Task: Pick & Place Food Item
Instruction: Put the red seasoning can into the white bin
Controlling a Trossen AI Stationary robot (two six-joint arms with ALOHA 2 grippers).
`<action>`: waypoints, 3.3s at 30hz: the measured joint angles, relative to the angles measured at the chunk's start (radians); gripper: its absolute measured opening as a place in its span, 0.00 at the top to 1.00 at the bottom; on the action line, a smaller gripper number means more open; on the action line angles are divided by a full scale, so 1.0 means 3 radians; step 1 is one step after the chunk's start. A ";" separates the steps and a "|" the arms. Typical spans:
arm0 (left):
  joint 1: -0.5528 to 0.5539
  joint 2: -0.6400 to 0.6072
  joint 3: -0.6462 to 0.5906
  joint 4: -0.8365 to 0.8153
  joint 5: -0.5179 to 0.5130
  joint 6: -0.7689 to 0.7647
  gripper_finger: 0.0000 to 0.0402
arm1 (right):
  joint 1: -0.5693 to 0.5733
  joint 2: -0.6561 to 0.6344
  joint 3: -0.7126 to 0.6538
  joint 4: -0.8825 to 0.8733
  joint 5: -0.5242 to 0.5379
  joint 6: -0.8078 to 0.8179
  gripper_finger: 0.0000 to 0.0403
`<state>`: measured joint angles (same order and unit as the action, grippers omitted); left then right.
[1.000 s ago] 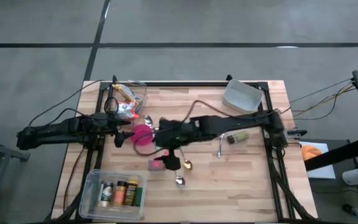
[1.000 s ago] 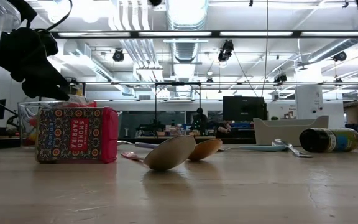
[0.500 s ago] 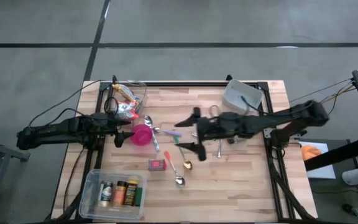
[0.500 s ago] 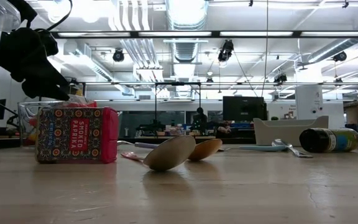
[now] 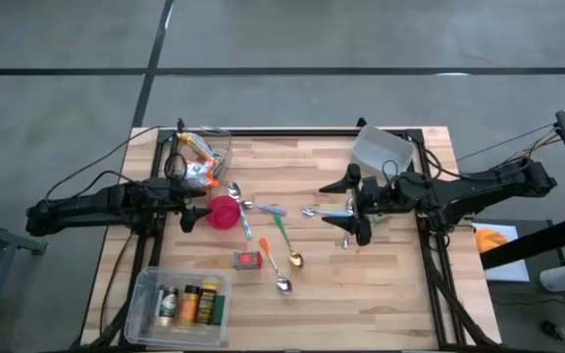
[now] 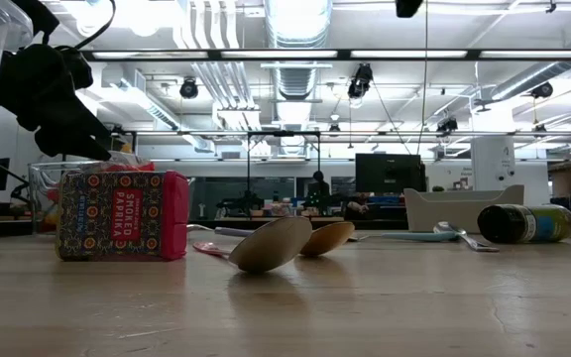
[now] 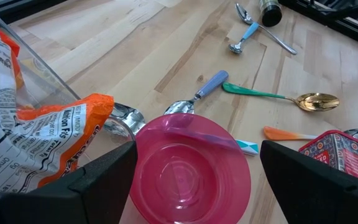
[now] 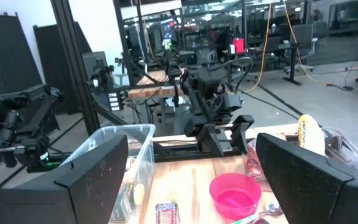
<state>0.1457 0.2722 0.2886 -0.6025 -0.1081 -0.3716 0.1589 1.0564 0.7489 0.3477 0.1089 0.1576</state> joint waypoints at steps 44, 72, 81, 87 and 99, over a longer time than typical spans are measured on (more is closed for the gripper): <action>0.0000 0.0001 -0.0004 0.0207 -0.0039 -0.1264 0.14 | 0.0000 0.0377 -0.0123 0.0001 -0.0010 -0.0002 0.13; 0.0000 0.0000 -0.0003 0.0171 -0.0051 -0.2068 0.14 | 0.0000 0.1245 -0.0123 -0.0150 -0.0389 -0.0001 0.13; 0.0000 0.0000 -0.0003 0.0172 -0.0051 -0.2069 0.14 | 0.0000 0.1218 -0.0123 -0.0175 -0.0389 -0.0002 0.13; -0.0002 0.0000 -0.0003 0.0173 -0.0049 -0.2104 0.14 | 0.0000 0.1220 -0.0123 -0.0176 -0.0389 -0.0001 0.13; -0.0003 0.0268 0.0687 0.0147 0.0704 -0.1198 0.14 | 0.0000 0.1220 -0.0123 -0.0175 -0.0388 -0.0002 0.13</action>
<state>0.1448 0.3525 0.4948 -0.5583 0.1031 -0.7311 0.1589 1.4223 0.7120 0.2951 -0.0074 0.1570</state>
